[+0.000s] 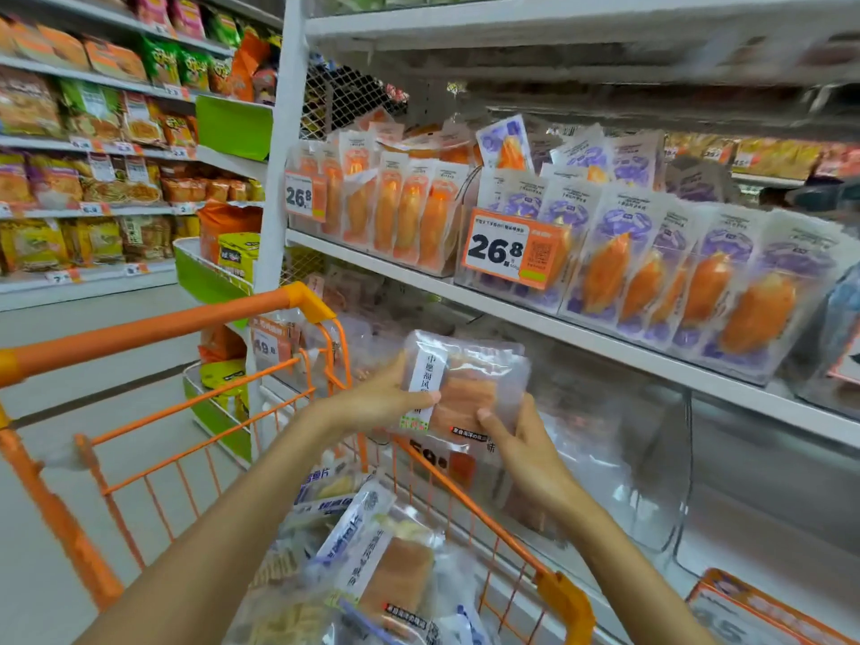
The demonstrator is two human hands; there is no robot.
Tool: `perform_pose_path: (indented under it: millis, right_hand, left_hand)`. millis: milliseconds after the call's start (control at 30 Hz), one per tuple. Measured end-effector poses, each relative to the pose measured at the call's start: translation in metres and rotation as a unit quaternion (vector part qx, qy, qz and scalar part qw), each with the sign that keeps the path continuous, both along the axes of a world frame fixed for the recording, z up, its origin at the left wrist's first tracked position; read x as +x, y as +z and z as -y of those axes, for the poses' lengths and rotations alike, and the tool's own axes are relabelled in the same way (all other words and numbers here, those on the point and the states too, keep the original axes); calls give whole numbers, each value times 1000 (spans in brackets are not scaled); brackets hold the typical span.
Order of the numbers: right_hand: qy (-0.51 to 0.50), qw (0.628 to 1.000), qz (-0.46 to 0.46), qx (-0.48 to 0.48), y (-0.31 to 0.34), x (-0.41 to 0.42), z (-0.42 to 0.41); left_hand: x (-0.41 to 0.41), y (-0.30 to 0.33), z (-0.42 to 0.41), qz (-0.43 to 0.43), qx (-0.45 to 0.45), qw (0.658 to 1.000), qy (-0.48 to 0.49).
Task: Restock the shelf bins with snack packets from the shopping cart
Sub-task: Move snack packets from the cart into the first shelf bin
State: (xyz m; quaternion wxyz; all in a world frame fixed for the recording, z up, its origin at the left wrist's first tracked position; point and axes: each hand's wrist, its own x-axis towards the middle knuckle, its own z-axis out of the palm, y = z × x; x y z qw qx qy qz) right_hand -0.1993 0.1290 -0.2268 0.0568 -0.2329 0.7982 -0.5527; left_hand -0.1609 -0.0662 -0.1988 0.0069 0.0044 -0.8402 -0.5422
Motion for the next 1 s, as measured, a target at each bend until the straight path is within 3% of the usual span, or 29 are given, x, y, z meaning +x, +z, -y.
perform_pose_path:
  millis: [200, 367, 633, 833, 1000]
  right_hand:
    - [-148, 984, -93, 29, -13, -65, 16]
    - [-201, 972, -111, 49, -18, -99, 21]
    - [-235, 957, -84, 146, -16, -109, 33]
    - [-232, 951, -12, 203, -14, -111, 36]
    - [-286, 908, -72, 299, -7, -111, 31]
  left_hand:
    - [-92, -17, 0, -85, -104, 985, 107]
    - [-129, -19, -6, -51, -230, 958, 163]
    - [-135, -7, -1, 40, -303, 943, 134]
    - [-136, -12, -1, 56, -357, 925, 120]
    - [-128, -15, -11, -26, -359, 921, 150]
